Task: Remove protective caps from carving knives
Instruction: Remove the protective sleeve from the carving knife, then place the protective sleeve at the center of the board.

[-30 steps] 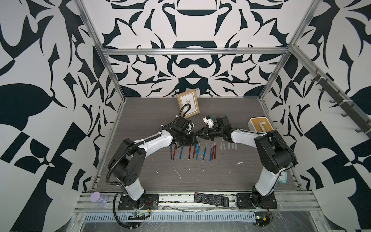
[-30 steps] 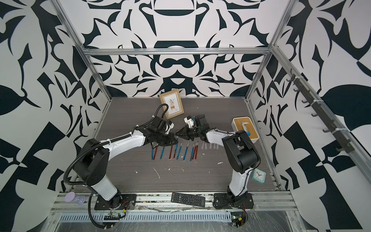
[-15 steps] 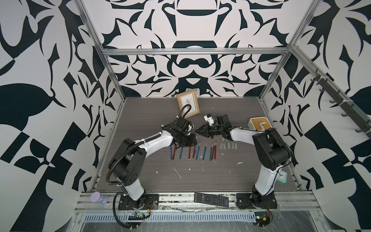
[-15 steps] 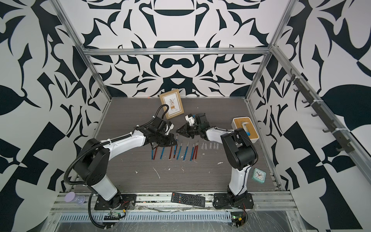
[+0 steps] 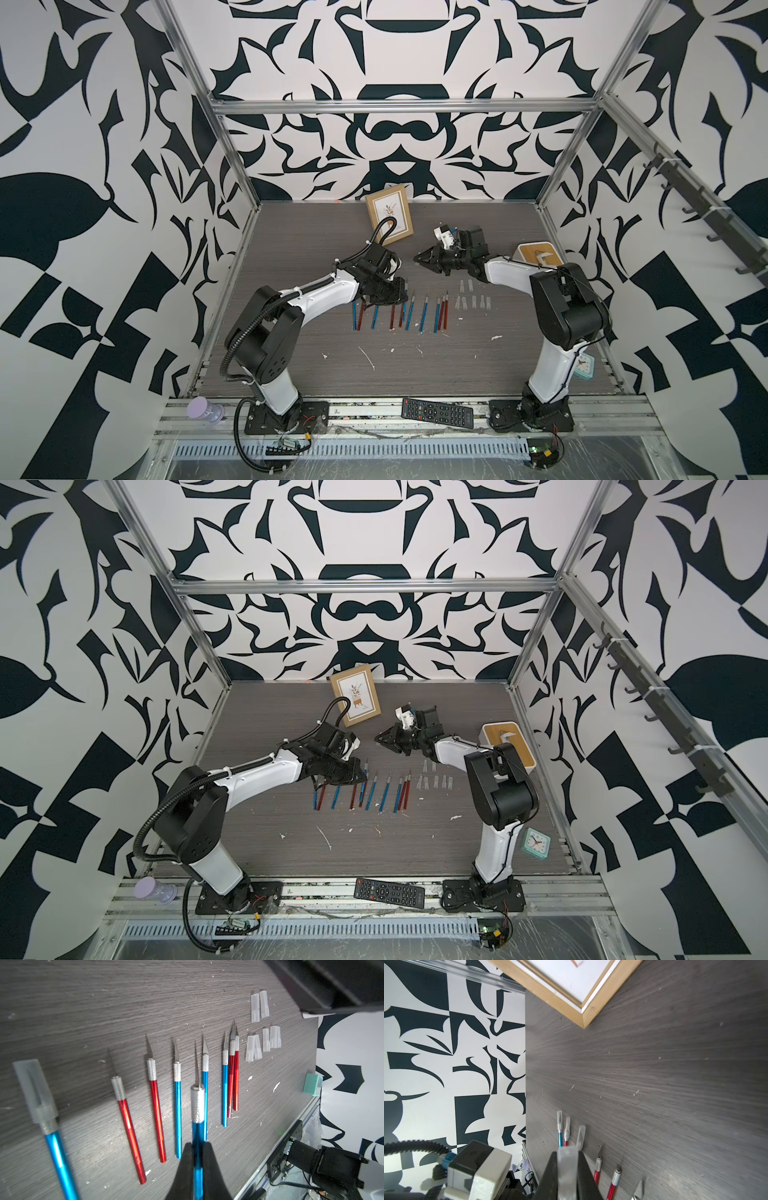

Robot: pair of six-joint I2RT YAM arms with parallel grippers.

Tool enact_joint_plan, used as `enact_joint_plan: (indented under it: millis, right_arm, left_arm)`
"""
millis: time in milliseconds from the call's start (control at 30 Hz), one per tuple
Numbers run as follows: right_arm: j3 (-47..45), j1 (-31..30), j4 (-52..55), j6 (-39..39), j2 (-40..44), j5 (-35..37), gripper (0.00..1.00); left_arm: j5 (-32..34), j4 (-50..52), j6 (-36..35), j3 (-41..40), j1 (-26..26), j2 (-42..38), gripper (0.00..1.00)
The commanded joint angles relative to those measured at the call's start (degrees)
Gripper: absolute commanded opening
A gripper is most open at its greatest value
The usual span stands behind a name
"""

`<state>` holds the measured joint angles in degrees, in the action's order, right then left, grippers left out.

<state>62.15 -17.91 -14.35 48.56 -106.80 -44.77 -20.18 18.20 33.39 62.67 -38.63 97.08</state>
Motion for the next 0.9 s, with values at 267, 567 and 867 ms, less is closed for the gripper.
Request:
enact_joint_plan:
  millis: [267,567,867]
  right_arm:
    - [-0.8,7.6,10.6,-9.3,6.6,3.4,0.17]
    - [-4.4,15.1,27.0,-21.2,14.9,12.1,0.18]
    - [-2.1,16.2,39.5,-28.9,15.0,26.2,0.19]
  left_arm:
    - [0.3,2.0,-0.9,1.8,0.0,0.4,0.0]
    - [0.0,2.1,-1.0,2.5,0.0,1.0,0.0]
    - [-0.2,2.2,-1.0,3.1,0.0,1.4,0.0]
